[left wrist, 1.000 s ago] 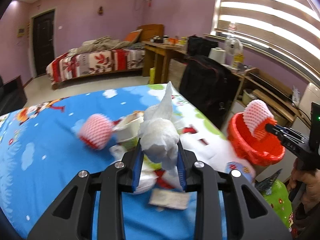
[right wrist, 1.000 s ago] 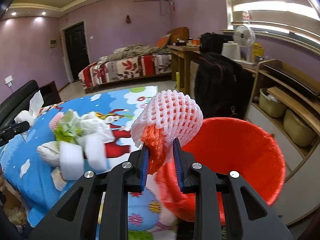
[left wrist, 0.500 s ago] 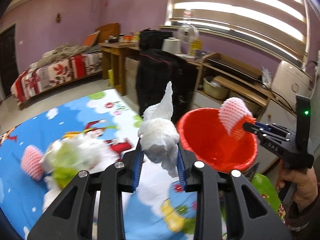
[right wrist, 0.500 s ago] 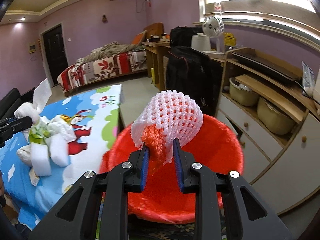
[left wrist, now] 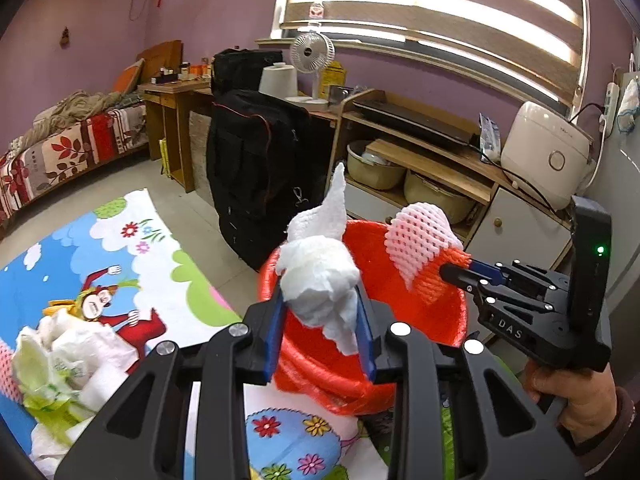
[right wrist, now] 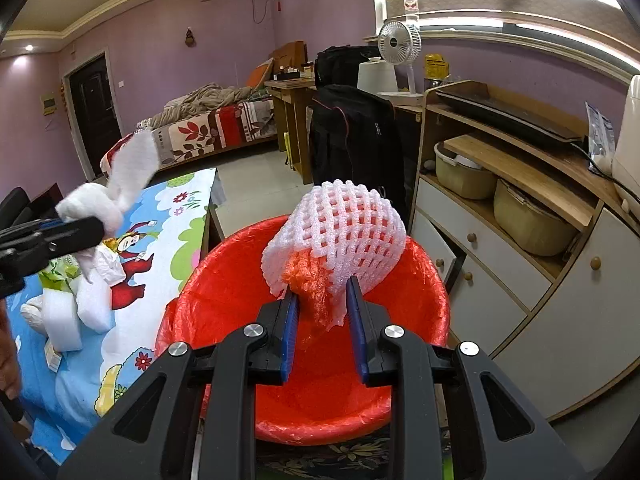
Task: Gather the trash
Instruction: 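Carry the pink net over the red wastebasket and open the right gripper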
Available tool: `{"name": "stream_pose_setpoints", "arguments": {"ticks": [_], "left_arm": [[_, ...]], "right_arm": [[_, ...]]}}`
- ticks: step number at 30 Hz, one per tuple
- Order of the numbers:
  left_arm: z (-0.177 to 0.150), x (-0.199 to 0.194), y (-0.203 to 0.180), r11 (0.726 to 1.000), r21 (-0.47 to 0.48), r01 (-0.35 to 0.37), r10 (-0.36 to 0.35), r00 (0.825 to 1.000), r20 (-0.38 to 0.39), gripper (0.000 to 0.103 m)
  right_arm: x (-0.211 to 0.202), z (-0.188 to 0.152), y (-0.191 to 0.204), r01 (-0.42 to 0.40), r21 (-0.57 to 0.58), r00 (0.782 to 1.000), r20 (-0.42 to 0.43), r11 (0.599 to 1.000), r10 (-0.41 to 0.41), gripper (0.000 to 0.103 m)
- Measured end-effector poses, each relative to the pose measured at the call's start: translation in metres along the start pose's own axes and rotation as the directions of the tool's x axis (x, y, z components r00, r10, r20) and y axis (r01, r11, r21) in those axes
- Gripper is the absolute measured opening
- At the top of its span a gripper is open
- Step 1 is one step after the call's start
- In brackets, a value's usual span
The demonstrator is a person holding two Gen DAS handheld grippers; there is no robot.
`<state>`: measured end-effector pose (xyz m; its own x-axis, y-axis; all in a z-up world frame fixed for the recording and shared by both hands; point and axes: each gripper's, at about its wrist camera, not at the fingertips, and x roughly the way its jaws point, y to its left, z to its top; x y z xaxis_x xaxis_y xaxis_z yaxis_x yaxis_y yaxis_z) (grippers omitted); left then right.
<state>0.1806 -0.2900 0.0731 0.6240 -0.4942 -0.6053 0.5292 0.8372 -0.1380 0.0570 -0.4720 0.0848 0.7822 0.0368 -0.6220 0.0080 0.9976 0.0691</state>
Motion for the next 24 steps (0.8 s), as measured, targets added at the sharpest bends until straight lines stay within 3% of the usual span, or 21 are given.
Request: {"name": "stream_pose_setpoints", "arguments": {"ticks": [5,7,8,9,10,17,24], "left_arm": [[-0.002,0.012,-0.007,1.0,0.013,0.027,-0.027,1.0,-0.01,0.034],[-0.001,0.017,-0.008,0.999,0.013,0.041,-0.041,0.999,-0.01,0.048],[0.0,0.018,-0.007,0.999,0.004,0.048,-0.048,0.999,-0.008,0.065],[0.0,0.02,-0.005,0.998,-0.009,0.056,-0.056,0.998,-0.007,0.07],[0.001,0.021,-0.003,0.998,-0.015,0.058,-0.058,0.998,-0.01,0.07],[-0.011,0.005,0.017,0.997,-0.07,0.041,-0.041,0.999,0.002,0.07],[-0.032,-0.034,0.036,0.995,-0.1,-0.029,0.034,0.998,0.046,0.07]], "right_arm": [[0.002,0.0,-0.006,0.004,0.014,1.0,0.0,1.0,-0.004,0.025],[0.002,-0.001,-0.009,0.005,0.021,1.0,0.0,1.0,-0.005,0.032],[0.002,-0.001,-0.009,0.006,0.023,1.0,0.001,1.0,-0.007,0.048],[0.001,-0.001,-0.009,0.009,0.025,1.0,0.004,1.0,-0.009,0.055],[-0.001,-0.002,-0.009,0.013,0.025,1.0,0.012,1.0,-0.013,0.066],[-0.001,-0.007,-0.01,0.003,0.033,1.0,0.009,0.999,-0.003,0.073],[-0.004,-0.014,0.005,-0.043,0.034,0.999,0.027,0.999,0.042,0.083]]}}
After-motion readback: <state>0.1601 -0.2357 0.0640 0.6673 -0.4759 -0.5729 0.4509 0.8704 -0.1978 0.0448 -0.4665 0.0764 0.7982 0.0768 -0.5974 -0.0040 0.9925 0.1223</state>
